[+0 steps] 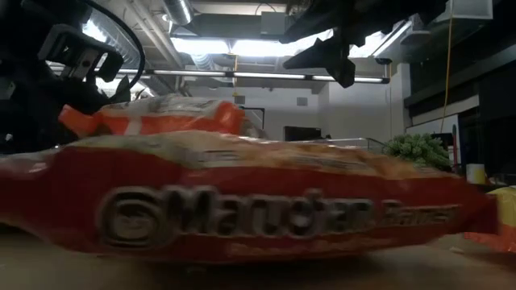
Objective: Sort Maruchan noodles
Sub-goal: Stack the blue noodle pack on top of the blue noodle pack
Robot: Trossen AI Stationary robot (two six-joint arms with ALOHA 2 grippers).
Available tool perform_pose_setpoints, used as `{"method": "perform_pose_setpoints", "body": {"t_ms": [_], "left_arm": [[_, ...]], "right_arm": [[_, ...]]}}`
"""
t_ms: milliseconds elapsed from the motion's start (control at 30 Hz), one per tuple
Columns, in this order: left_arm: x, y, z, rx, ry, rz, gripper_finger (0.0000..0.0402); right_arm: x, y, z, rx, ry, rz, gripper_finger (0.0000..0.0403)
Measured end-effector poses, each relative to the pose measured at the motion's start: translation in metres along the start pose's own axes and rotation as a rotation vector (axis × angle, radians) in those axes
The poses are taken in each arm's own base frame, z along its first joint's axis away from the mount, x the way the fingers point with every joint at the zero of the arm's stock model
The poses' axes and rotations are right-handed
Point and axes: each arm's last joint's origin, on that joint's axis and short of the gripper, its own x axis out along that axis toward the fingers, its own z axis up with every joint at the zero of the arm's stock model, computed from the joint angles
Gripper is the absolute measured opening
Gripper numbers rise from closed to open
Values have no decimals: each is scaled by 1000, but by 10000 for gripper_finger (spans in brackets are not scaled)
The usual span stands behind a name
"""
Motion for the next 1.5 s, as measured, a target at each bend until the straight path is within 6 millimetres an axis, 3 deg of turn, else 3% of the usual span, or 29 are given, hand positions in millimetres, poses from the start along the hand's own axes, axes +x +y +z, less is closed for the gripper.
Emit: {"method": "perform_pose_setpoints", "body": {"t_ms": [533, 933, 1500], "left_arm": [[-2, -9, 4, -37, -28, -105, 5], [-14, -24, 14, -67, -63, -208, 1], [-49, -51, 30, -107, -190, -417, 0]], "right_arm": [[0, -1, 1, 2, -8, -13, 163], [0, -1, 0, 2, -5, -10, 163], [0, -2, 1, -3, -14, -27, 163]]}}
